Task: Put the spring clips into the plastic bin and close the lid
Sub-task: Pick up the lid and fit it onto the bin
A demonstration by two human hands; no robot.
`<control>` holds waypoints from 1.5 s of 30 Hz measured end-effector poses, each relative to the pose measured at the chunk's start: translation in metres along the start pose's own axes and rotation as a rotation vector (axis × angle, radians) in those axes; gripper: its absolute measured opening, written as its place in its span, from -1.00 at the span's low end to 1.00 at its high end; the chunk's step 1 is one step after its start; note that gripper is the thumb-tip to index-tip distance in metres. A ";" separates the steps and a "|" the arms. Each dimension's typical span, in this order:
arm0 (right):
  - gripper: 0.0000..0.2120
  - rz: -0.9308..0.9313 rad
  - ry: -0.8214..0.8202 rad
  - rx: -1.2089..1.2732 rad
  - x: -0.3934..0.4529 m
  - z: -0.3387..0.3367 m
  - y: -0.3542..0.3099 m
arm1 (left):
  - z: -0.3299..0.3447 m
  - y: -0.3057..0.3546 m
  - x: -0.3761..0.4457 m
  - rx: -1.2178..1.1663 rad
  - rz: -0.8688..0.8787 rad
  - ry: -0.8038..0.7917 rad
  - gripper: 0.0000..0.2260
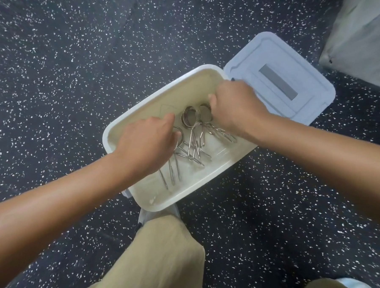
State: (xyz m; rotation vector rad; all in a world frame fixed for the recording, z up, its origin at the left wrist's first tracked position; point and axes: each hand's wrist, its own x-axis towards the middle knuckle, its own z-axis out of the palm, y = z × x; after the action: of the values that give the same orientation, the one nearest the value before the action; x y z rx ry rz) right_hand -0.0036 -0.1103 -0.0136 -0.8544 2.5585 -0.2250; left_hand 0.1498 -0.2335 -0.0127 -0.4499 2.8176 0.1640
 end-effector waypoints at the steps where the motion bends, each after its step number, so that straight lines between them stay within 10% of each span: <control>1: -0.61 -0.010 0.041 0.039 0.001 -0.007 0.005 | 0.000 0.000 0.000 -0.003 -0.002 -0.002 -0.68; 8: -0.60 0.124 0.267 0.196 0.021 -0.026 0.079 | -0.004 0.004 0.002 -0.008 -0.020 -0.019 -0.66; 16: -0.59 0.233 0.128 -0.006 0.052 0.009 0.172 | -0.011 0.014 0.009 -0.076 -0.023 -0.010 -0.68; 36: -0.57 -0.012 0.012 -0.597 0.086 0.001 0.191 | -0.031 0.032 0.007 -0.109 -0.025 -0.055 -0.68; 45: -0.60 -0.033 0.169 -0.451 0.045 -0.022 0.191 | -0.056 0.034 -0.002 -0.103 -0.013 -0.004 -0.67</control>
State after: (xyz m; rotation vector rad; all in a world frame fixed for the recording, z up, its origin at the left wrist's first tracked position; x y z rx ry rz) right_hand -0.1478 0.0149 -0.0634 -1.0752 2.8035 0.2968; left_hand 0.1264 -0.2099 0.0440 -0.4907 2.8108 0.3082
